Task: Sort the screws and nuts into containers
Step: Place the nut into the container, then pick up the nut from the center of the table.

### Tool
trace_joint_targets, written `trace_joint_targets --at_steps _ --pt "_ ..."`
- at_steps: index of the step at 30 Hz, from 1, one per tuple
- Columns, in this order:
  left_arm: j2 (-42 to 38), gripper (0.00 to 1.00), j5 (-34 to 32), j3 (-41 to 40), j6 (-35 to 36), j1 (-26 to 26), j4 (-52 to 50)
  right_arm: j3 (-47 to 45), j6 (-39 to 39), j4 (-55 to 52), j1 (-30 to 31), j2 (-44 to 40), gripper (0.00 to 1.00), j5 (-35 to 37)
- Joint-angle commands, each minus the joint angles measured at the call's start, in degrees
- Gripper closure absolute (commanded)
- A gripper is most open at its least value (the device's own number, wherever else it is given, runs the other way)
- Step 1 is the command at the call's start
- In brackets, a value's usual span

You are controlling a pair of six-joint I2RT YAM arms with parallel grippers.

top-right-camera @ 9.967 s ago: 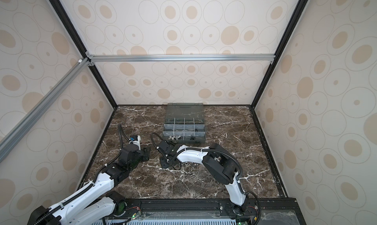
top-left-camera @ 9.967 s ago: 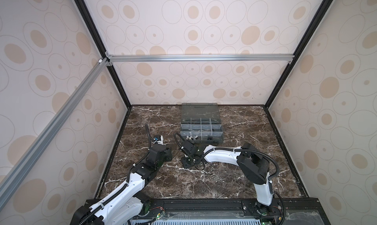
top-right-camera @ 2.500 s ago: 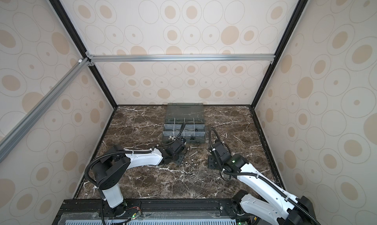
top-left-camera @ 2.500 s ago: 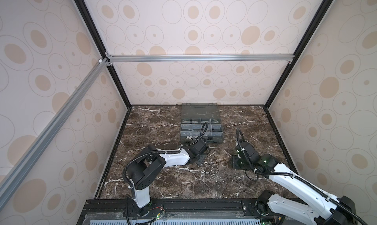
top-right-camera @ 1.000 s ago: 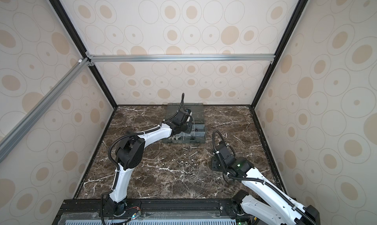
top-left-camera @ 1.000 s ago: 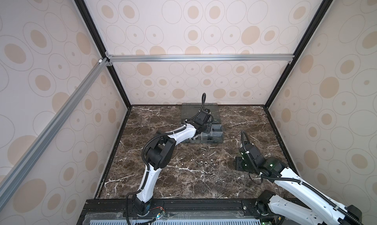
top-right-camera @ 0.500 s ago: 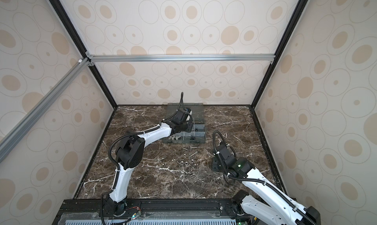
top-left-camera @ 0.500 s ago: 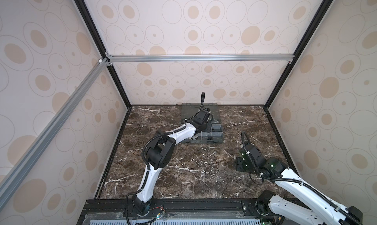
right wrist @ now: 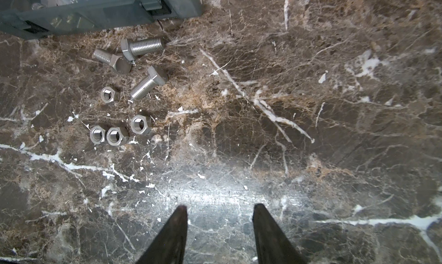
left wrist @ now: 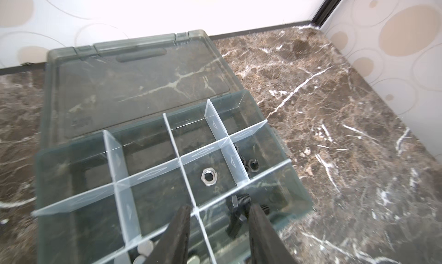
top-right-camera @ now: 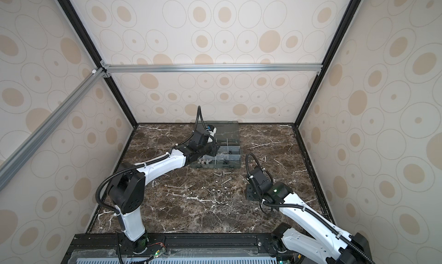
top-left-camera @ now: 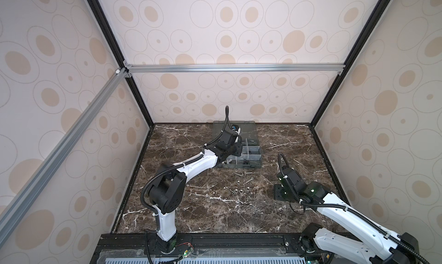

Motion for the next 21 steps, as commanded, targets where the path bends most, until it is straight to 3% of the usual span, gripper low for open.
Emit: trace_joint_targets --at_steps 1,21 --pt "-4.75 0.59 -1.28 -3.91 -0.90 0.43 1.60 2.24 -1.06 1.95 0.74 1.27 0.52 -0.70" --pt "-28.39 0.57 -6.68 -28.53 -6.51 0.47 2.06 12.68 -4.63 10.24 7.49 24.19 0.52 -3.21"
